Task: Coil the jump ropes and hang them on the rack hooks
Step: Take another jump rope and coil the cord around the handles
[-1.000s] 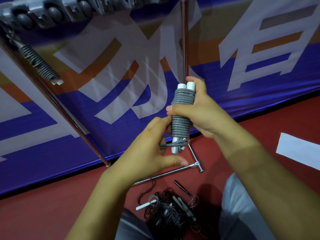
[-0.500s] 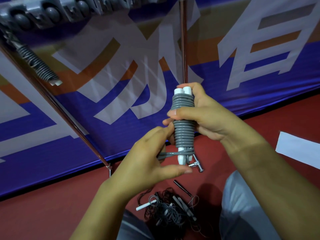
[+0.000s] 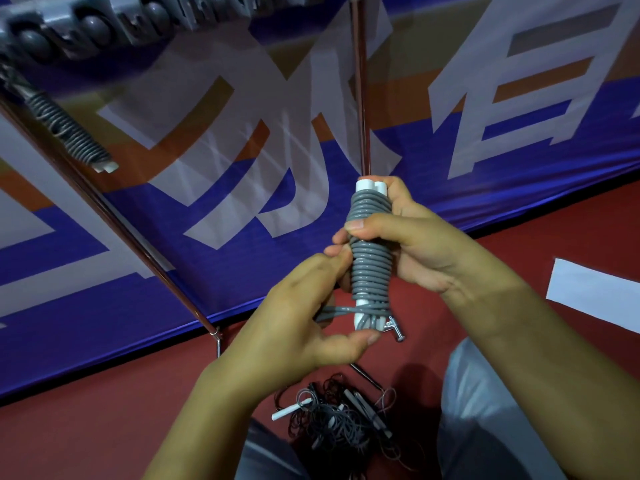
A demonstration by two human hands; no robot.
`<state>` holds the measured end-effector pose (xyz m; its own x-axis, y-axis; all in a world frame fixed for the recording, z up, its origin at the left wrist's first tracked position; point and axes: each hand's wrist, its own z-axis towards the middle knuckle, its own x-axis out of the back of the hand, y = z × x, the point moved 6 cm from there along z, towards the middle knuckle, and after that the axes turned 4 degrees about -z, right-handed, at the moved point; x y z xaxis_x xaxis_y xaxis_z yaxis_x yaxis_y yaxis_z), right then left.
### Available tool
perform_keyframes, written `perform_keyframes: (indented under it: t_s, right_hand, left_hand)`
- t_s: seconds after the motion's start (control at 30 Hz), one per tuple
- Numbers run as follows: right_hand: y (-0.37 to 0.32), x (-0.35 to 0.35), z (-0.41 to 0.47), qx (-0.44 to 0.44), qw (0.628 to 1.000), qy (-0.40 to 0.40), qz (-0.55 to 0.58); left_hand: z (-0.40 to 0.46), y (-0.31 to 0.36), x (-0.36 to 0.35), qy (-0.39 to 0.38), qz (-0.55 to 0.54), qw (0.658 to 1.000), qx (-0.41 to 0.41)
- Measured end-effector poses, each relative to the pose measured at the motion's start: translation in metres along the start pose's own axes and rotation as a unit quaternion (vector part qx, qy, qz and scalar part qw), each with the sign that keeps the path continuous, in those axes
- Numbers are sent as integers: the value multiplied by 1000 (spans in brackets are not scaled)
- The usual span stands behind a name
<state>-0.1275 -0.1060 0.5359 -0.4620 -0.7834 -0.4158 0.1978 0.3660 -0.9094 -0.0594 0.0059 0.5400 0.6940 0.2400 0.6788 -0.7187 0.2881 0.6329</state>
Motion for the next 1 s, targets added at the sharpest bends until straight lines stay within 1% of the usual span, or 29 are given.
perform_keyframes:
  t_s: [0.13, 0.23, 0.3, 0.37, 0.47, 0.53, 0.67, 0.73, 0.83, 0.9, 1.0]
  right_hand:
    - [3, 4, 1, 15, 1000, 16, 14]
    - [0, 7, 7, 46, 998, 26, 29]
    - [-1, 7, 13, 61, 997, 43, 18]
    - [1, 10, 19, 60, 994, 86, -39]
    - [9, 18, 24, 45, 976, 138, -163]
    - [14, 22, 24, 39, 967, 149, -200]
    - [11, 24, 22, 52, 950, 170, -257]
    - [10, 24, 23, 51, 942, 175, -281]
    - [8, 29, 23, 38, 924, 193, -328]
    - [6, 32, 23, 32, 923, 197, -328]
    - [8, 31, 25, 8, 933, 177, -312]
  left_hand:
    - [4, -4, -1, 0, 0, 1000, -2]
    - [10, -6, 2, 10, 40, 999, -13]
    - [13, -9, 2, 9, 74, 997, -15]
    - [15, -12, 0, 12, 117, 993, -7]
    - [11, -18, -5, 21, 168, 985, 18]
    - [9, -22, -8, 20, 163, 986, 22]
    - [11, -21, -7, 8, 115, 993, 6]
    - [12, -21, -3, 5, 100, 995, 12]
    - [9, -22, 1, 6, 112, 994, 16]
    - [8, -20, 1, 7, 105, 994, 12]
    - [9, -19, 1, 21, 101, 994, 20]
